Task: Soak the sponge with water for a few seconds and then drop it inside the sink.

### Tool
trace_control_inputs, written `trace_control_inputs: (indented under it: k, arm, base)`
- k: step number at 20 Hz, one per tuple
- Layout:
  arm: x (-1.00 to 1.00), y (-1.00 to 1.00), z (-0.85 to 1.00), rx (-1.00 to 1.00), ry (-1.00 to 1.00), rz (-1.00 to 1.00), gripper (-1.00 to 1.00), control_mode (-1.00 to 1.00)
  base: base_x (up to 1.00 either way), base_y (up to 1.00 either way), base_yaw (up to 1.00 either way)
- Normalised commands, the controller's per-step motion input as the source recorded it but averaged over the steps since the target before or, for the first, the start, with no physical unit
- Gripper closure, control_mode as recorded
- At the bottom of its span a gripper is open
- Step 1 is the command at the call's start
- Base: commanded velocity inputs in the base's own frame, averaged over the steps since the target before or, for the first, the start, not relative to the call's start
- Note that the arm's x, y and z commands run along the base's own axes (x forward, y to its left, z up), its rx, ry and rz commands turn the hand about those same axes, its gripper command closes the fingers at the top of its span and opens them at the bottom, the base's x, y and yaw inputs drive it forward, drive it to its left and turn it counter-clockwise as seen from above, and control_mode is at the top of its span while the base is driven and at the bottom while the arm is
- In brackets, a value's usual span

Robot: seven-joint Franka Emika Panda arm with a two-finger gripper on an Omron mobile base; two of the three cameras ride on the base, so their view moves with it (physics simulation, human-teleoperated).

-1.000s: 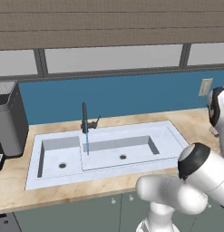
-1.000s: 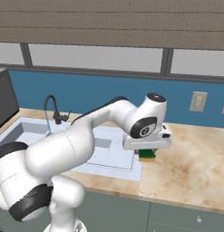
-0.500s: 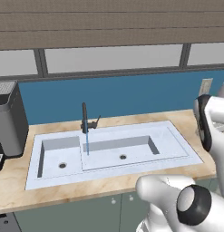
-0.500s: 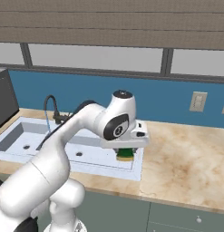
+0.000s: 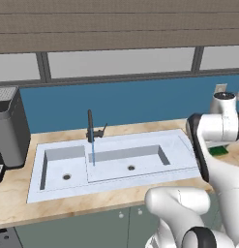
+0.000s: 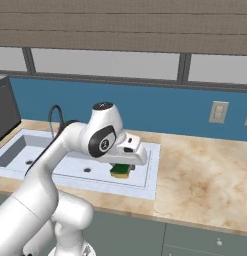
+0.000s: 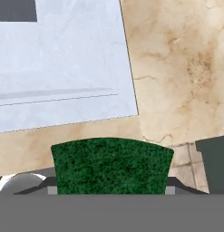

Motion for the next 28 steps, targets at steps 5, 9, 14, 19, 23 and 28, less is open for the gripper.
trace_control_inputs:
  k: [5,9,14,19,23,28]
  arm:
    - [0.28,0.16,-0.02,-0.01,-0.03,-0.24,1.0,-1.0]
    - [0.17,0.04,0.0,0.0,-0.04,-0.16,1.0,-1.0]
    - [0.01,0.15,0.0,0.0,-0.07,-0.16,1.0,-1.0]
    - [0.0,0.42,0.0,-0.02,-0.11,-0.2,1.0,-1.0]
    - [0.0,0.32,0.0,-0.05,-0.01,-0.15,1.0,-1.0]
    - [0.0,0.07,0.0,-0.03,0.0,-0.08,1.0,-1.0]
  base:
    - [0.0,0.0,0.0]
    - [0.0,0.0,0.0]
    - [0.0,0.0,0.0]
    - [0.0,0.0,0.0]
    - [0.0,0.0,0.0]
    - [0.0,0.0,0.0]
